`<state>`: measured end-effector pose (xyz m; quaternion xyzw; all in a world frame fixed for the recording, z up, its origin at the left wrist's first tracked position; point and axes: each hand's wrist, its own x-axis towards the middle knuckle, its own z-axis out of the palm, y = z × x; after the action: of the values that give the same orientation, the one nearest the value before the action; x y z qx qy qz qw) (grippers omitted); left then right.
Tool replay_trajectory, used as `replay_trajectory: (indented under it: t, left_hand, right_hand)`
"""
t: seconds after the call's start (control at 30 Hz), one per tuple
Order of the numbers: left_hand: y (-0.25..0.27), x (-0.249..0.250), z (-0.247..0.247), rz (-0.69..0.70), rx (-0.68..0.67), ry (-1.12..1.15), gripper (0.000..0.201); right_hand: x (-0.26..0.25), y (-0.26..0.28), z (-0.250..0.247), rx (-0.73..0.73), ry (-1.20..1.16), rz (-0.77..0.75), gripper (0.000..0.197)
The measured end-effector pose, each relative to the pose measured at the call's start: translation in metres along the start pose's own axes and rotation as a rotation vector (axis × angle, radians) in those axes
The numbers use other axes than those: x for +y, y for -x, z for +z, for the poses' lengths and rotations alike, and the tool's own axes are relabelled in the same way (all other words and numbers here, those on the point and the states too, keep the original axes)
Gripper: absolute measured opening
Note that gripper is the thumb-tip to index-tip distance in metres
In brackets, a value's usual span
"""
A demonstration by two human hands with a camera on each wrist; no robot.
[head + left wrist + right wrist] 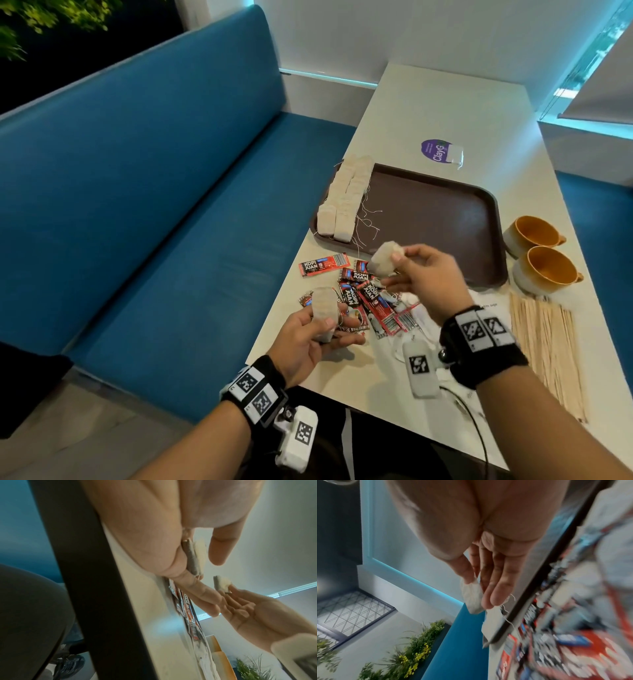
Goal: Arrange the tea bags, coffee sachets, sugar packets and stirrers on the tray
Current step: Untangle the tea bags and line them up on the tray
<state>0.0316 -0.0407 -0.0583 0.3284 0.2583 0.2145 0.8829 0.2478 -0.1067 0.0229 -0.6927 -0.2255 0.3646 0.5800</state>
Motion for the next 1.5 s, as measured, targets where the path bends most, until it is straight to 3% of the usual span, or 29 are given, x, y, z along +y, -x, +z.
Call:
replay_trajectory:
  t: [0.17,0.43,0.57,0.73,0.9,0.97,1.13,1.5]
  left_hand:
    - [-0.002,-0.002,-0.004,-0.009,-0.024,0.009,0.04]
    - [-0.003,-0.002,-0.006,-0.031,-0.039,0.006,0.037]
    - [-0.002,-0.001,-0.006,-0.032,-0.037,0.007,0.036]
    - [-0.003,-0.001,-0.005,-0.039,-0.041,0.013,0.042]
    - [-0.002,-0.001,-0.005,-0.032,-0.057,0.024,0.042]
    - [-0.002,-0.001,-0.006,-0.035,-0.067,0.034,0.04]
    - [-0.003,-0.001,-0.007,-0.048,-0.076,0.02,0.041]
    - [-0.003,-0.003,-0.009,-0.036,-0.084,0.017,0.043]
  right_hand:
    - [-0.029,-0.057,0.007,0.076,0.085,-0.081,0.006]
    - [-0.019,-0.117,0.067,-0.166,0.399,-0.083,0.009]
    - [-0.01,-0.134,0.079,-0.189,0.531,-0.063,0.008]
    - [-0.009,-0.143,0.083,-0.157,0.603,-0.097,0.011]
    - [-0.01,-0.144,0.085,-0.08,0.498,-0.11,0.026]
    - [-0.009,-0.144,0.085,-0.057,0.542,-0.123,0.021]
    - [-0.007,-0.14,0.089,-0.162,0.801,-0.081,0.013]
    - [-0.01,-0.132,0.1,-0.15,0.82,-0.104,0.016]
